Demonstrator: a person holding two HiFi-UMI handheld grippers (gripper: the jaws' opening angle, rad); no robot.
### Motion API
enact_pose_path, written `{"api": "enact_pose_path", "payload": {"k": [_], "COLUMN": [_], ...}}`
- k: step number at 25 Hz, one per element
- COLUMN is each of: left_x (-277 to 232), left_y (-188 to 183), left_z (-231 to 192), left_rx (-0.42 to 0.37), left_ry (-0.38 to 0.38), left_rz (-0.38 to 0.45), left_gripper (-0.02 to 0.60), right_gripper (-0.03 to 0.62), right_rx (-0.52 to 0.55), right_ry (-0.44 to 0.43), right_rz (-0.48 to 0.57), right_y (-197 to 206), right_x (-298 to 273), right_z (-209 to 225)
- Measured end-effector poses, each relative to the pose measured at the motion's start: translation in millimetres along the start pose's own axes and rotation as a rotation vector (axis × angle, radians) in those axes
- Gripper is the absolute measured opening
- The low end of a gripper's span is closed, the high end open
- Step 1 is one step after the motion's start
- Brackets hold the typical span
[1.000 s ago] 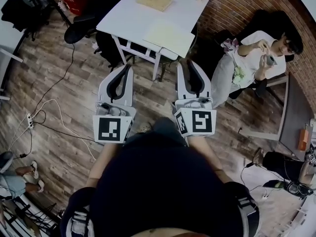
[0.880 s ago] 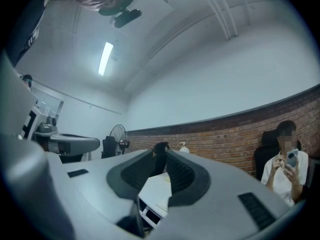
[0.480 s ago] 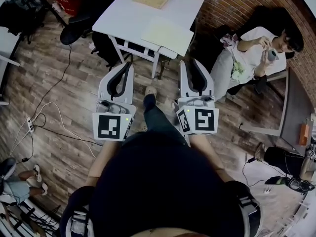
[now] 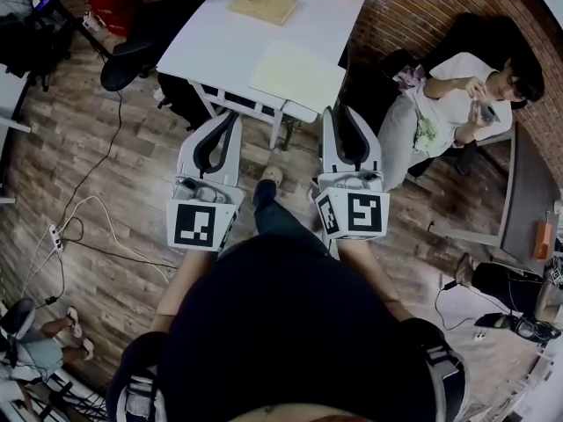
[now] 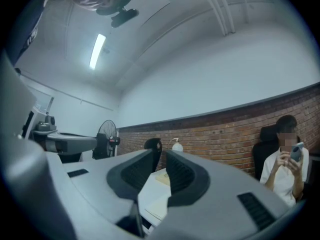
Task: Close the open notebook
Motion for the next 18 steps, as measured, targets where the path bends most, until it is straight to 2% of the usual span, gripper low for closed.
{"api": "enact_pose_path", "payload": {"k": [8,18], "left_x": [-73.9,-168.7], "left_y": [9.9,22.7], "left_z": [-40.8,-82.8], "left_rx": [0.003,0.004], "left_ry": [0.054,0.118], "left_rz": [0.003,-0.003], "left_gripper": [-0.005,-0.005], "right_gripper": [0.072,0.072], "right_rx": [0.007,-0.007], "right_ry": [0.035,0.118], "right_rz": [-0.042,-0.064], "right_y": [13.3,36.3], "right_x": [-69.0,-142.0], "right_z": [26.7,70.1]}}
Point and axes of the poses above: the fingertips, and each gripper's own axes: x backward along the fingers, z to its right, y out of its underside, the point moved 8 cm from there along x, backward along the fingers, and after that the axes turned 4 degrees about z, right-handed, at the moved point
